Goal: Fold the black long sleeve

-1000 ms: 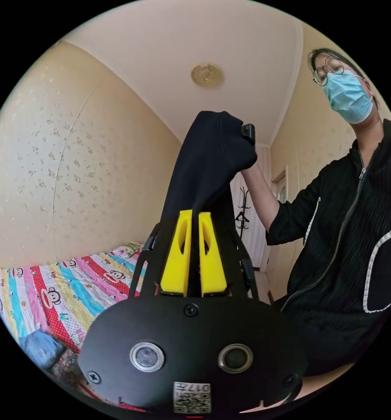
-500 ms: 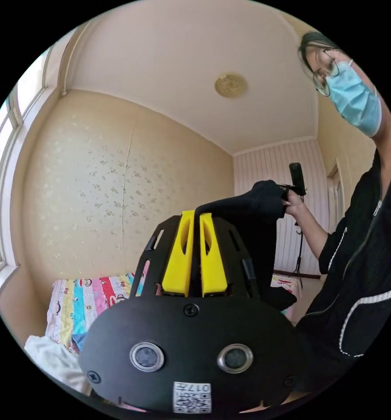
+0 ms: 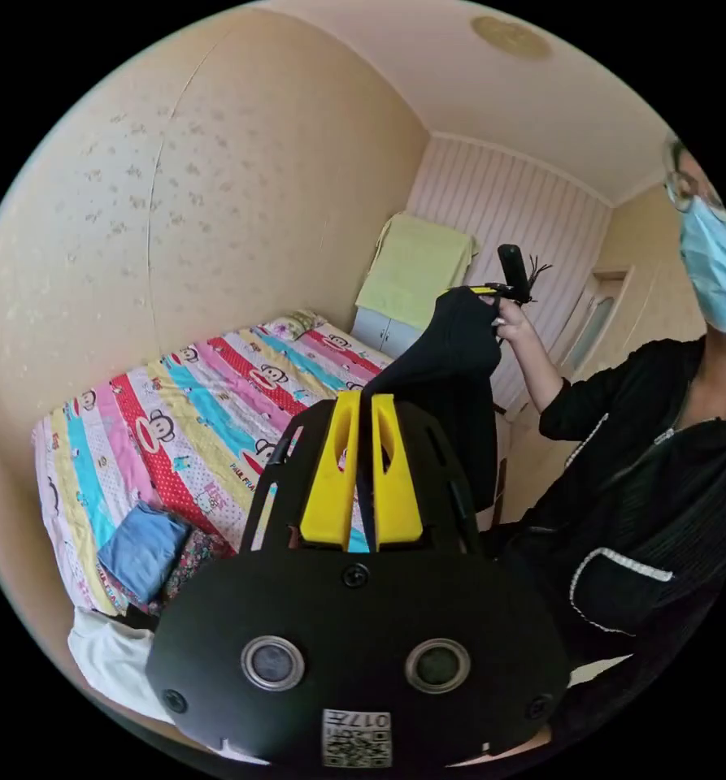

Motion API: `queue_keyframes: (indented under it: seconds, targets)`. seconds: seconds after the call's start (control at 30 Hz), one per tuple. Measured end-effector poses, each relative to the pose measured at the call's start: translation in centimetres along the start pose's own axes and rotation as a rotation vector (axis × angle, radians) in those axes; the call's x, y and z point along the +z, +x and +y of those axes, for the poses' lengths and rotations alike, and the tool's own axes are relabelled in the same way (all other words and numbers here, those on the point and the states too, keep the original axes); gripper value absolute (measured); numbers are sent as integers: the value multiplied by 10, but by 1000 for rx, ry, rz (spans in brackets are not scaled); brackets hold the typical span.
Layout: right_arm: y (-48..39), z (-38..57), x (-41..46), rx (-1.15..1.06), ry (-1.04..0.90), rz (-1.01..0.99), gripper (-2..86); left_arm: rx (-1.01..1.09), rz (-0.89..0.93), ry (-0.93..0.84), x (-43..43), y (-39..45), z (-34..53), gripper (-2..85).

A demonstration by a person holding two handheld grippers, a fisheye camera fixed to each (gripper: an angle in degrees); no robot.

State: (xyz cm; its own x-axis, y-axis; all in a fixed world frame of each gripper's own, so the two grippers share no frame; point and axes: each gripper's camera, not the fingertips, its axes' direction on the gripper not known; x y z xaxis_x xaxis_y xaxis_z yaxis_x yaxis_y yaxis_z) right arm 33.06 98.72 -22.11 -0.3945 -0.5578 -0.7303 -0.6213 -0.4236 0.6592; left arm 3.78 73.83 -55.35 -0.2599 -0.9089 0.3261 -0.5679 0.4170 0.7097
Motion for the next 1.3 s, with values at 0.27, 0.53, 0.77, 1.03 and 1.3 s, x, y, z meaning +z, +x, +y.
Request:
queue_keyframes:
  seconds: [0.27,0.53,0.77,1.03,1.3]
  targets:
    - [293,68,189,346,58,-66,99,-515,37,313,101,-307,107,84]
    - [332,243,192,476,97,-163,128,-567,115,-16,202,-217,285,121]
    - [311,410,204,821,-171,2,143,-918,243,-229,333,-118,434,153]
    - [290,456,237,913,-459,-128,77,-883,33,-605,408,-90,449,91]
    - [325,414,110,787,-458,286,43,-1110,299,-543,330,-141,460,26]
